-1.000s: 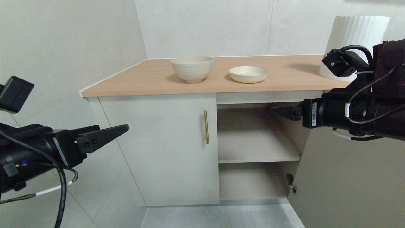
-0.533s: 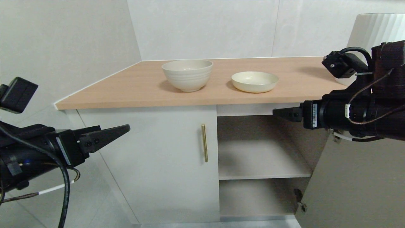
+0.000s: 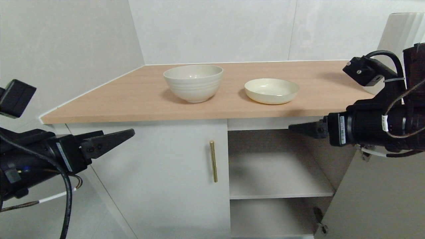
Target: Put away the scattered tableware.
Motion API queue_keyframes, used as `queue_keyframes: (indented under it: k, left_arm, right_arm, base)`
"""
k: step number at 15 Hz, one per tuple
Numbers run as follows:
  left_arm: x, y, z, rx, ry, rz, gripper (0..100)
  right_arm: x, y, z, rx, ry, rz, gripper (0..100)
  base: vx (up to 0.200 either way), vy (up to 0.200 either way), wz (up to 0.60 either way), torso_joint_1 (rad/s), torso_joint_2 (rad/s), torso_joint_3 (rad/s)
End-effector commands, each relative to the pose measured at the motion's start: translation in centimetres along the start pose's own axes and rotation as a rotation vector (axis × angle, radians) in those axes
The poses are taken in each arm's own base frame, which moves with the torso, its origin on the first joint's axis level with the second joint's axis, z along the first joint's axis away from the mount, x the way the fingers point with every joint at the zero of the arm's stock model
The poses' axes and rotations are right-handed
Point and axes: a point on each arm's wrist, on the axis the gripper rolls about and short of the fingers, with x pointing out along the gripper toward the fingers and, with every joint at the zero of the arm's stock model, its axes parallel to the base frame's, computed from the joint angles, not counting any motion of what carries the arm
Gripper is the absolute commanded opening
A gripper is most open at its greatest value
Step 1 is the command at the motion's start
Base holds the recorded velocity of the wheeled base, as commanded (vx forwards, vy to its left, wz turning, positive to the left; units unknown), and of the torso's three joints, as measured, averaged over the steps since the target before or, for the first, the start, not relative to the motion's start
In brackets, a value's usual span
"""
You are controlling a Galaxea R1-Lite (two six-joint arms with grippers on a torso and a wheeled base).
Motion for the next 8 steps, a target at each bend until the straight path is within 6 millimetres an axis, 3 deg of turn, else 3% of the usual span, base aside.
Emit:
queue_keyframes:
  k: [1,8]
  left_arm:
    - [0.0,0.0,0.0,-0.001,0.002,-0.001,100]
    - [-1.5,-0.7,1.0,0.017,-0.062,-0.021,100]
  right_arm:
    - [-3.2,0.9,1.3,0.005,-0.031,0.064,100]
    - [-3.1,0.3,1.7,0.040,-0.063,0.039,100]
  base:
    - [0.000,0.000,0.00,0.000,0.00,0.000]
    - [0.000,0.000,0.00,0.000,0.00,0.000]
